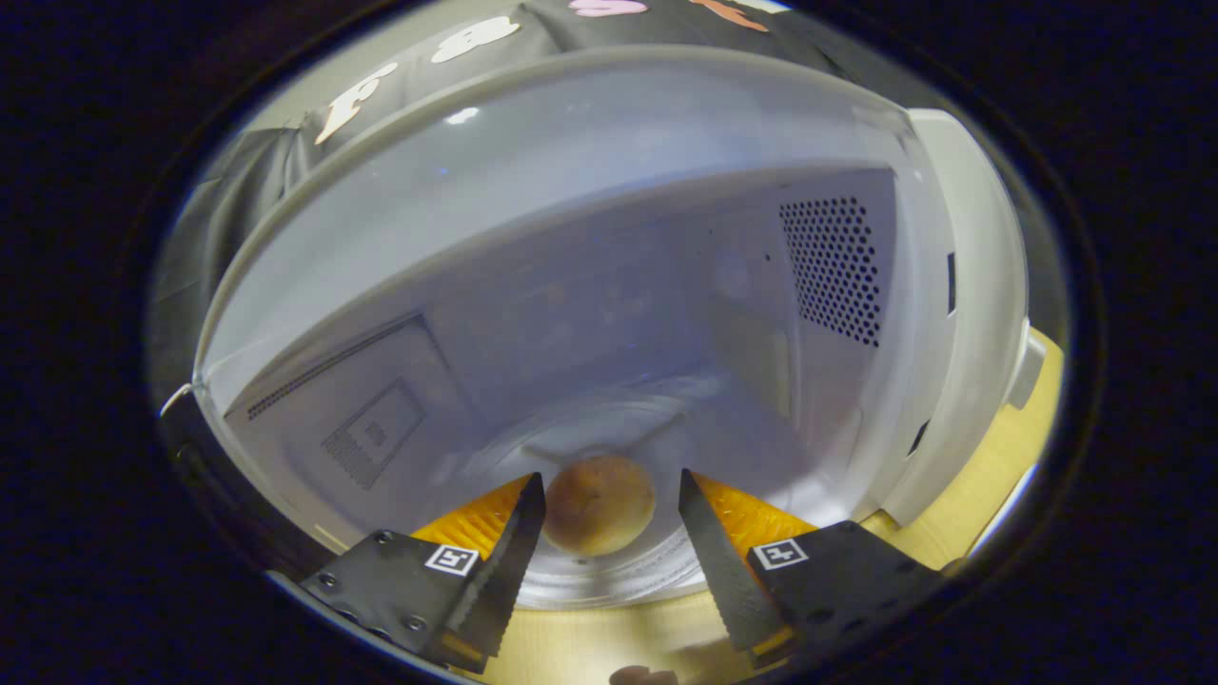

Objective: Open the microwave oven with the left hand, put the food in, and close the microwave oven.

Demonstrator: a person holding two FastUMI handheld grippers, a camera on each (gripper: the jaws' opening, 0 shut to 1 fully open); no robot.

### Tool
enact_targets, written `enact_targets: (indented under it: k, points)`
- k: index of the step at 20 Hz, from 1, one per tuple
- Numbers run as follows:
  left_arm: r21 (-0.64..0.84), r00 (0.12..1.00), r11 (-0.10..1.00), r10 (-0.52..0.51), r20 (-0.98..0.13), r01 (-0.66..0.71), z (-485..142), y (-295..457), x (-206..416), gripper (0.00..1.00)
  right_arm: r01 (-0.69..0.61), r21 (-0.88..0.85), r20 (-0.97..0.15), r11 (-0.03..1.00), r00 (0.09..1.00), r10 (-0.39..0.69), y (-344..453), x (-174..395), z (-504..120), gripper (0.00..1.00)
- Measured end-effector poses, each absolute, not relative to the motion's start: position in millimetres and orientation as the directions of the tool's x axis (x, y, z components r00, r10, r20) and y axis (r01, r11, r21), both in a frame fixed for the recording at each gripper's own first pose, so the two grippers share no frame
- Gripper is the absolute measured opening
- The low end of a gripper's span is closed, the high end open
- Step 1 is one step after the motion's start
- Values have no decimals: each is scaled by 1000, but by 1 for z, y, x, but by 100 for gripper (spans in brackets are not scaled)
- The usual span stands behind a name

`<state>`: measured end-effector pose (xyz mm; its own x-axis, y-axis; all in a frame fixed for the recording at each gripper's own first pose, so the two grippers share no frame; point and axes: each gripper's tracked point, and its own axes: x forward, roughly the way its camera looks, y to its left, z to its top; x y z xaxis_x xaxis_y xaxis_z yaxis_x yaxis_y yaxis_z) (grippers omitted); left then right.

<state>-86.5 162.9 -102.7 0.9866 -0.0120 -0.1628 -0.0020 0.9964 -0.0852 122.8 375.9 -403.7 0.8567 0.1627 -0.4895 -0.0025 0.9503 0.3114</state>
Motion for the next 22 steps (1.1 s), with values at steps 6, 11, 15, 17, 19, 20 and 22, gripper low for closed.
enact_targets:
  k: [6, 11, 15, 17, 19, 20, 22]
  points:
    - [-66, 977, 995, 63, -202, -77, -121, 198, -100, 98, -208, 225, -429, 952, 856, 289, 374, 60, -361, 84]
    - [-45, 965, 991, 111, -237, -125, -140, 226, -108, 97, -318, 209, -364, 925, 853, 375, 354, 11, -296, 84]
    - [-73, 962, 988, 114, -250, -136, -157, 237, -103, 94, -294, 208, -318, 933, 882, 348, 307, 16, -231, 84]
    - [-120, 949, 982, 102, -299, -143, -177, 234, -100, 96, -284, 210, -304, 936, 890, 339, 287, 13, -202, 84]
    - [-158, 937, 975, 98, -336, -158, -196, 235, -101, 94, -275, 219, -270, 936, 905, 329, 266, 10, -172, 84]
    - [-166, 930, 972, 101, -354, -169, -204, 237, -102, 94, -266, 218, -256, 939, 913, 318, 254, 9, -160, 84]
    - [-162, 907, 965, 125, -403, -205, -222, 248, -107, 92, -254, 206, -245, 945, 922, 301, 233, 6, -144, 84]
